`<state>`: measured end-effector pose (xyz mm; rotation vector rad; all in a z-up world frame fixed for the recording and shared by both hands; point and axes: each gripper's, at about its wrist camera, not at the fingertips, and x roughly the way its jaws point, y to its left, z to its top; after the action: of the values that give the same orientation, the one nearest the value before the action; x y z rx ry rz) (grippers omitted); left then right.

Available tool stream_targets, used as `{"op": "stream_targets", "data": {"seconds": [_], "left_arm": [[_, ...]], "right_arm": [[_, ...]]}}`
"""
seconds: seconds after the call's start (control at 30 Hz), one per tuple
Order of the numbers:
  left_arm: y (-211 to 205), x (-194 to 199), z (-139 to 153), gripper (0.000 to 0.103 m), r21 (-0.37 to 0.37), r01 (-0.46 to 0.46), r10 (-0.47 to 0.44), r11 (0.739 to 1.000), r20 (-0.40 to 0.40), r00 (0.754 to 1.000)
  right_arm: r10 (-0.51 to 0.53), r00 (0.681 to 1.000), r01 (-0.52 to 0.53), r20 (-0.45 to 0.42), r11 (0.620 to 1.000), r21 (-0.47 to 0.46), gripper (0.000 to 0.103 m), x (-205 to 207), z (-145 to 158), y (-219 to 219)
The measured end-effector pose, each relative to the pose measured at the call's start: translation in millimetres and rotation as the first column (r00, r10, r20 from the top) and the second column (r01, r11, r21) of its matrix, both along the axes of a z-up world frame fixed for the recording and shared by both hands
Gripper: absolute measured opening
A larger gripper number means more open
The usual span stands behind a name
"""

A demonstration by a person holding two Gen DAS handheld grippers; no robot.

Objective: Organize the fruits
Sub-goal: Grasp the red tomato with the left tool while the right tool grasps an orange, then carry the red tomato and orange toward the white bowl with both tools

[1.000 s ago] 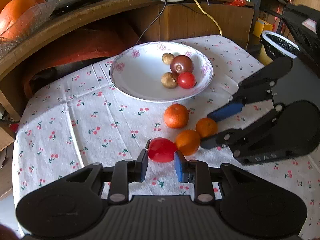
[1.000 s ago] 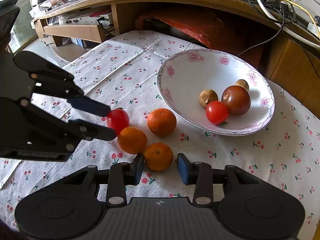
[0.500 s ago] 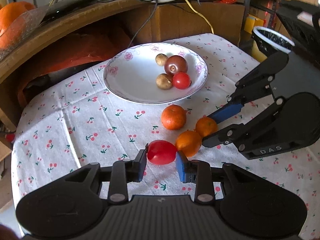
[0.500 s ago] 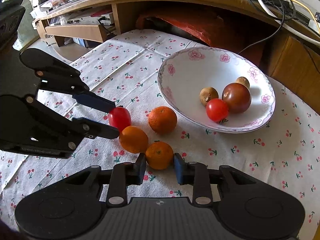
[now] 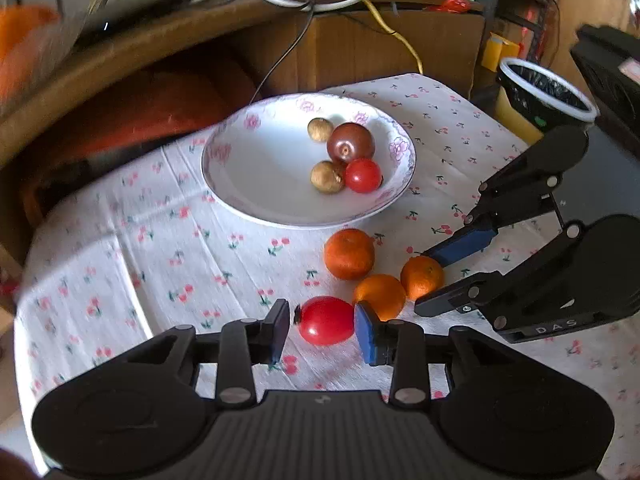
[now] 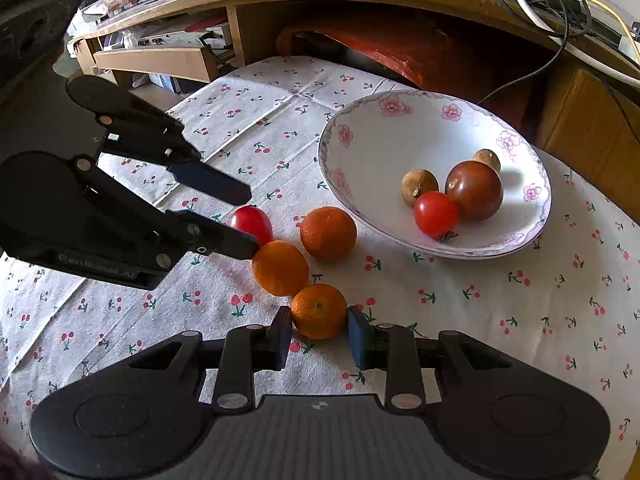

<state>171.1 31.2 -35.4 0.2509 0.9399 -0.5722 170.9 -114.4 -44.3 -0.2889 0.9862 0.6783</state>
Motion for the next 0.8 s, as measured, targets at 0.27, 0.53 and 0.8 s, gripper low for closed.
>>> {"op": "stream_targets", "data": {"seconds": [0.27, 0.53, 0.8], "left_arm": [[0, -22, 1, 0.044, 0.043, 0.079, -0.078, 0.996, -0.03, 0.997], [-1, -33, 13, 0.046, 0.087, 0.121, -0.123, 0.989, 0.02, 0.992], [-19, -21, -6, 0.046, 0.15, 0.15, -0.154, 0.977, 0.017, 0.988]], "right_arm": [[0.002, 1.0, -0.002, -0.004, 1.0, 0.0, 0.025, -2, 0, -1], [0.003, 1.0, -0.003, -0.01, 1.0, -0.004, 0.025, -2, 0, -1], [0.009, 1.0, -0.009, -0.006, 1.0, -0.006, 0.025, 1, -1, 5]]}}
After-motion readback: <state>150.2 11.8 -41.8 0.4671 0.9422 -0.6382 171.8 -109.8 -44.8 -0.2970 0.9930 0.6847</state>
